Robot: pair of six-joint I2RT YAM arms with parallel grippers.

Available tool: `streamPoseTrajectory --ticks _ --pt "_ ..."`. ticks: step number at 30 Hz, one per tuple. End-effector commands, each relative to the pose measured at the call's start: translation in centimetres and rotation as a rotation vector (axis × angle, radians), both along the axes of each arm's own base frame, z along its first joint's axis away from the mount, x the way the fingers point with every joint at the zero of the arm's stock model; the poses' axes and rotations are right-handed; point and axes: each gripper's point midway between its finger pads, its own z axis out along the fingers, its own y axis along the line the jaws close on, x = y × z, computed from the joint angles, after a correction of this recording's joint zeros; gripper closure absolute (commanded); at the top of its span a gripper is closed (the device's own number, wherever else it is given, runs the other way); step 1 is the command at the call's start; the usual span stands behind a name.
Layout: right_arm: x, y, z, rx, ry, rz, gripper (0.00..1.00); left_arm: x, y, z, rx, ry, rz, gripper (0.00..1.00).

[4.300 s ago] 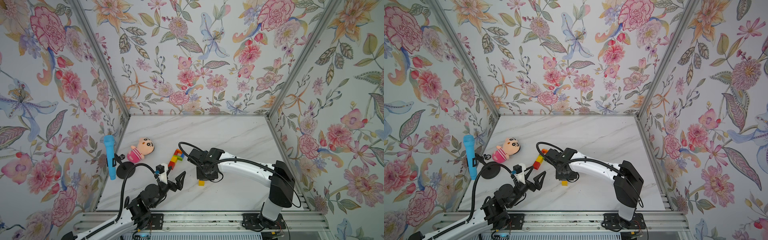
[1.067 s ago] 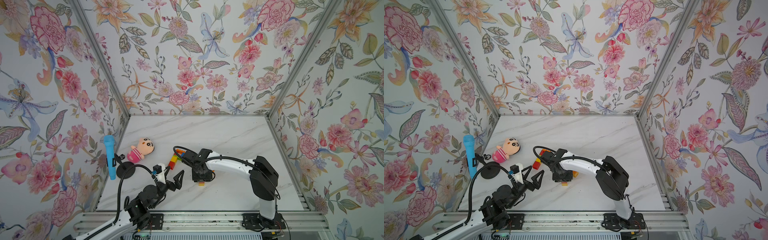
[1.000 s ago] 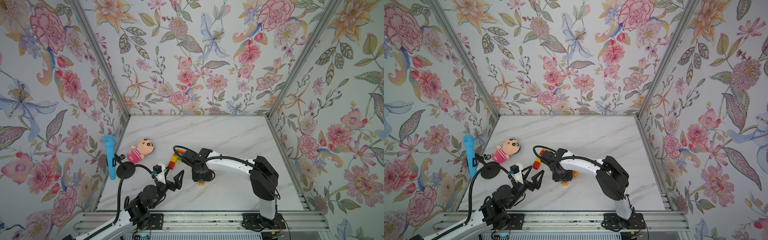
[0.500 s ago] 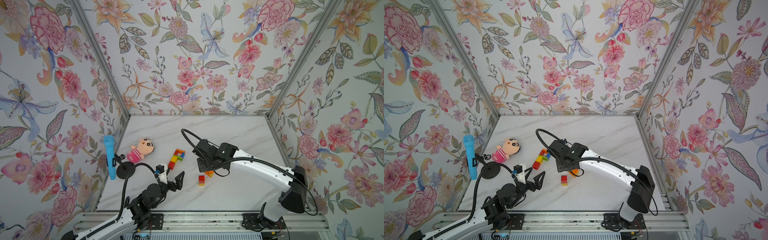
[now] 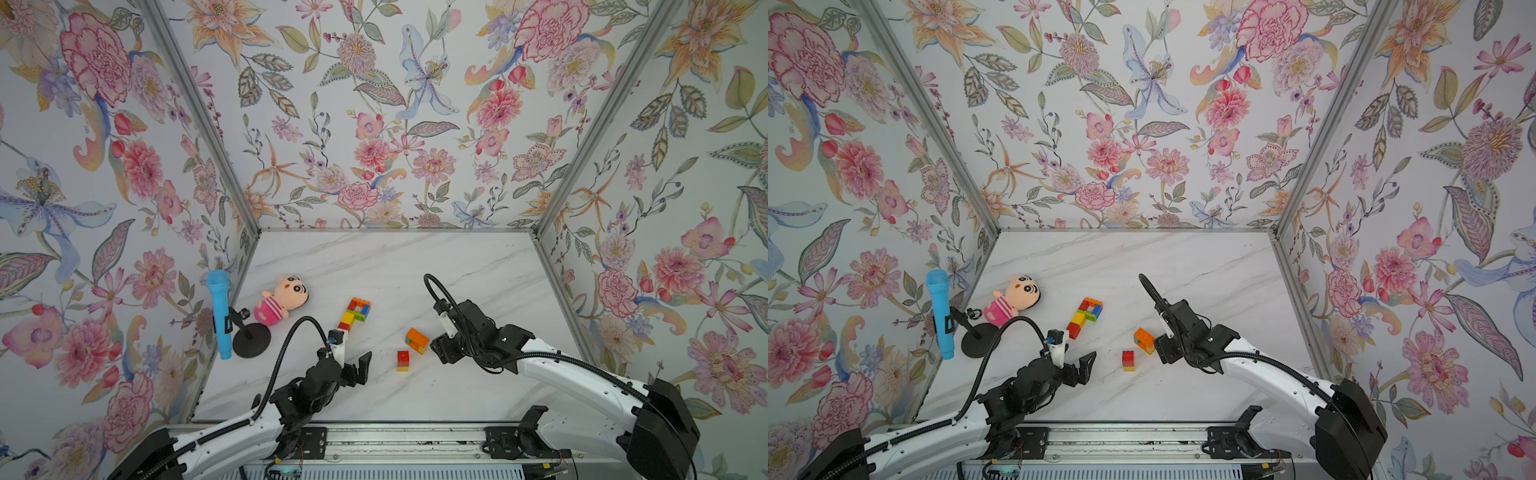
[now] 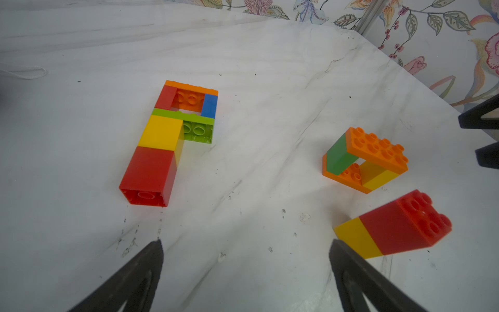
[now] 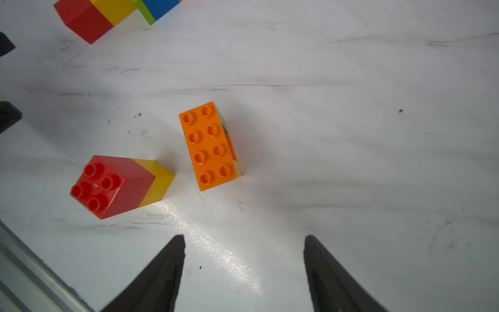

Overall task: Assemble the letter p with lego
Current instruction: Pick up the lego brick from the center of the board.

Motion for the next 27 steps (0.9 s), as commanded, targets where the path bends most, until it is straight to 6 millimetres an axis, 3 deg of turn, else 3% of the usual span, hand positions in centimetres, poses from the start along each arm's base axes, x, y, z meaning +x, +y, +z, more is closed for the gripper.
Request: streamPoseTrajectory --ticks 1,9,12,14,25,27 --pt "-0.1 1.9 0.5 0.095 -0.060 0.140 0.27 0.1 -0.9 1.1 -0.032 -0.005 -0.010 0.01" --pt "0.9 2.5 -2.1 0.118 0.019 0.142 0.29 0.3 -1.9 2.0 -0.038 -0.008 -0.037 0.01" --pt "1.2 2.7 -3.0 0.103 0.047 0.138 0.30 0.0 -2.4 1.4 0.004 0.005 -0.059 0.01" --pt "1.4 2.8 -3.5 0.091 0.056 0.133 0.30 0.3 -2.9 2.5 -0.014 -0.010 -0.061 0.01" --pt "2.4 3.2 -4.7 0.029 0.056 0.138 0.37 0.4 -3.0 2.8 -0.055 -0.022 -0.047 0.01" --pt "2.6 3.3 -4.9 0.011 0.051 0.145 0.39 0.1 -2.5 1.7 -0.057 -0.006 -0.043 0.01"
